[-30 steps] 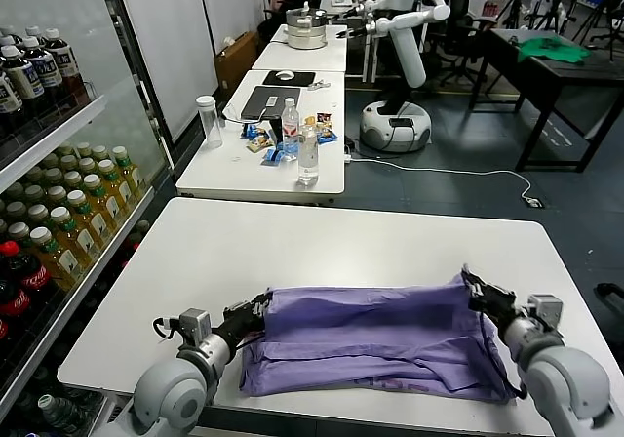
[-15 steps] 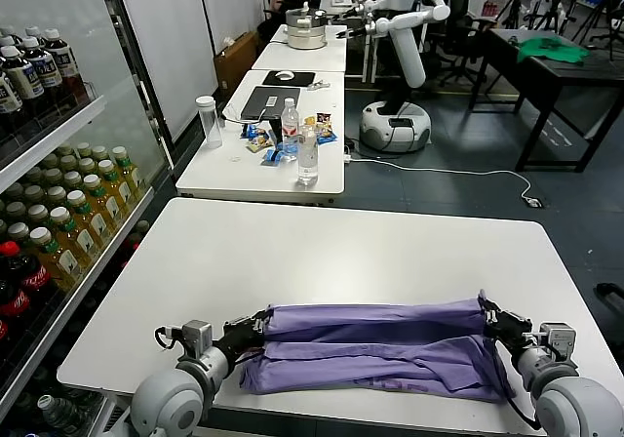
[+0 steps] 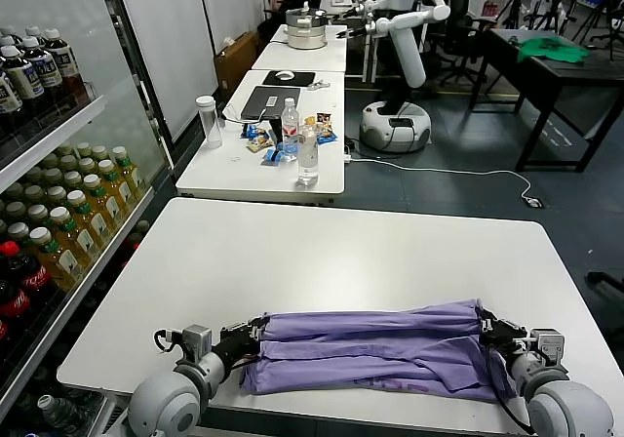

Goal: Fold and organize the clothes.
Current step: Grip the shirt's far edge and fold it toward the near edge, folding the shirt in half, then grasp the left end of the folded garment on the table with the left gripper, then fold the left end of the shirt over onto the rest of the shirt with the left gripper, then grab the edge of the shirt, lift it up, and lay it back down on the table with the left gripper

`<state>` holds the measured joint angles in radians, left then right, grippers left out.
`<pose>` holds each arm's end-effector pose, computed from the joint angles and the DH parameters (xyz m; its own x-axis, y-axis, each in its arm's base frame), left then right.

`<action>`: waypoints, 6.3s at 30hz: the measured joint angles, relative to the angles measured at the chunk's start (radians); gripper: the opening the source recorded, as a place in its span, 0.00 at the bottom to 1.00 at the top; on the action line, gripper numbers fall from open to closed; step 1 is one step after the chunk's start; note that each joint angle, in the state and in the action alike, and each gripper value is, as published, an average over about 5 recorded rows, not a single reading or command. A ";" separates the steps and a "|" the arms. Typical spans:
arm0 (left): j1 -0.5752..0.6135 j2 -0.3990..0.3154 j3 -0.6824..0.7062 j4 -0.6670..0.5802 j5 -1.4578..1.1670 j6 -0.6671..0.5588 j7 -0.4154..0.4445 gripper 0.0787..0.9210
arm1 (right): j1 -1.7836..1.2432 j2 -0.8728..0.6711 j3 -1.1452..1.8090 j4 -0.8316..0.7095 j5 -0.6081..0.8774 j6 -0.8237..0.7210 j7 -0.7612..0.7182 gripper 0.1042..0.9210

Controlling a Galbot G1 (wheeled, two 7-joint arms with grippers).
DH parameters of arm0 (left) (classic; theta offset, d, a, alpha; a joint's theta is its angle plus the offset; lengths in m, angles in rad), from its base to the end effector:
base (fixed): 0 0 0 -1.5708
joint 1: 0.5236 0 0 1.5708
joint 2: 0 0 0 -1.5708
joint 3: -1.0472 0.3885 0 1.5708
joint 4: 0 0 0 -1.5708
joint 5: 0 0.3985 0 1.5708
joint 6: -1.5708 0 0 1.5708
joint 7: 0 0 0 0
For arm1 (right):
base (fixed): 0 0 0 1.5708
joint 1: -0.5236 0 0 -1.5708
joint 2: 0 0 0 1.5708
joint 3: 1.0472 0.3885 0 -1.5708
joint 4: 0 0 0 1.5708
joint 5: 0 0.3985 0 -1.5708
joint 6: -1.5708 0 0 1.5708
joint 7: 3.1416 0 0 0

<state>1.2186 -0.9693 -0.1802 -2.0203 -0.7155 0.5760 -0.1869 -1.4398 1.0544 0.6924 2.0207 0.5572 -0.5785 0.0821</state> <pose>0.2911 0.0222 -0.3000 -0.7637 0.3678 0.5306 0.3554 0.9256 -0.1300 0.2666 -0.1587 -0.2807 -0.8780 0.0003 0.4787 -0.0127 0.9996 -0.0239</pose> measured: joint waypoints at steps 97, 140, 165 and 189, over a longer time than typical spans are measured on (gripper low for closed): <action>0.054 -0.281 -0.087 -0.207 -0.361 -0.060 -0.174 0.05 | -0.138 0.037 0.071 0.149 -0.046 0.037 0.009 0.88; 0.082 -0.248 -0.015 0.017 0.342 -0.155 -0.156 0.88 | -0.116 0.062 0.055 0.142 -0.055 0.044 0.007 0.88; 0.073 -0.237 -0.069 0.037 0.103 -0.044 -0.141 0.30 | -0.125 0.051 0.074 0.164 -0.041 0.040 0.010 0.88; 0.051 -0.135 -0.488 -0.016 -0.609 -0.005 -0.160 0.07 | -0.127 0.061 0.074 0.182 -0.034 0.043 0.012 0.88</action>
<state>1.2699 -1.1043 -0.6680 -2.0367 -1.3247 0.5707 -0.3466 -1.5664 1.1158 0.7664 2.2026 0.5230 -0.5350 0.0937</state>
